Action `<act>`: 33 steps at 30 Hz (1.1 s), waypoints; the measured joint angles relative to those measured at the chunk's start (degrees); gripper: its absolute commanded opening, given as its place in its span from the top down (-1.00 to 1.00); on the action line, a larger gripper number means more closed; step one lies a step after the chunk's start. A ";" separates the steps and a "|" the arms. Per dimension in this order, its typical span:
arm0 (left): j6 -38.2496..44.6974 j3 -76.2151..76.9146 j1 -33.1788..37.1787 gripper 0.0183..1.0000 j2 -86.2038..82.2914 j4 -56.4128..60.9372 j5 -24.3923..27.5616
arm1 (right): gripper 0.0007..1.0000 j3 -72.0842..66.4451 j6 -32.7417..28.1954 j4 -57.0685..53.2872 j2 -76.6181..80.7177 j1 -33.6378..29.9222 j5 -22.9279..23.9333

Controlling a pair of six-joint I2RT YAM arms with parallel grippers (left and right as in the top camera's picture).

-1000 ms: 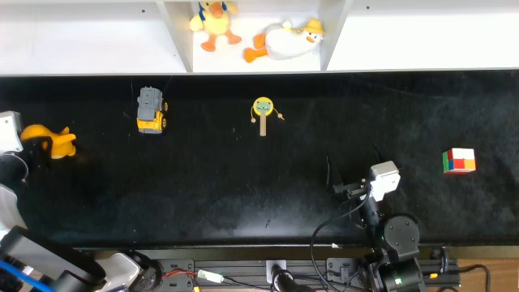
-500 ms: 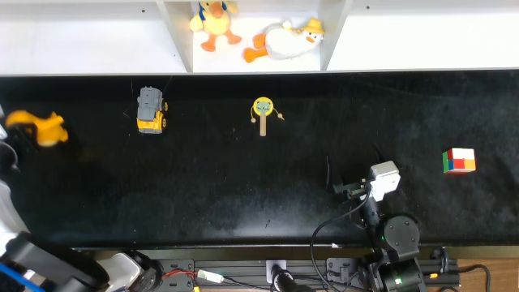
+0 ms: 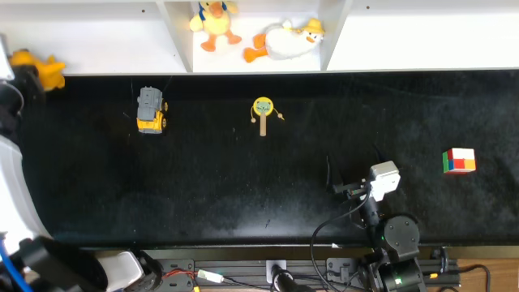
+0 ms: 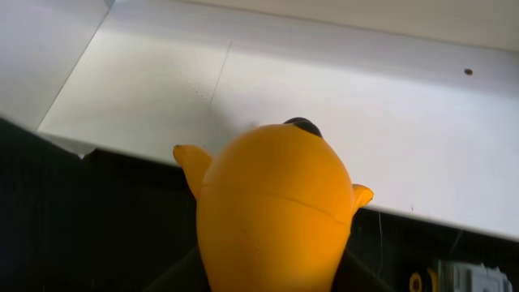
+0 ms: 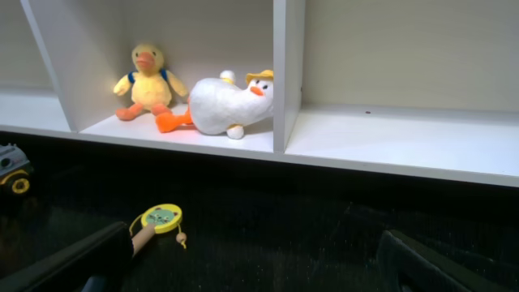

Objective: Store Toys

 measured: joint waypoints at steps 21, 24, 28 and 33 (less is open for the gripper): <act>-2.58 12.13 -4.83 0.57 14.71 0.13 -1.40 | -0.99 0.00 0.02 0.00 -0.02 0.00 0.00; -2.73 12.50 -5.07 0.57 14.80 1.01 -1.44 | -0.99 0.00 0.02 0.00 -0.02 0.00 0.02; -2.89 12.90 -5.09 0.61 14.84 1.46 -1.44 | -1.00 0.00 0.02 -0.02 -0.02 0.00 0.04; -3.23 13.05 -5.09 0.64 15.45 1.44 -1.42 | -0.99 0.00 0.00 0.02 -0.02 0.00 0.02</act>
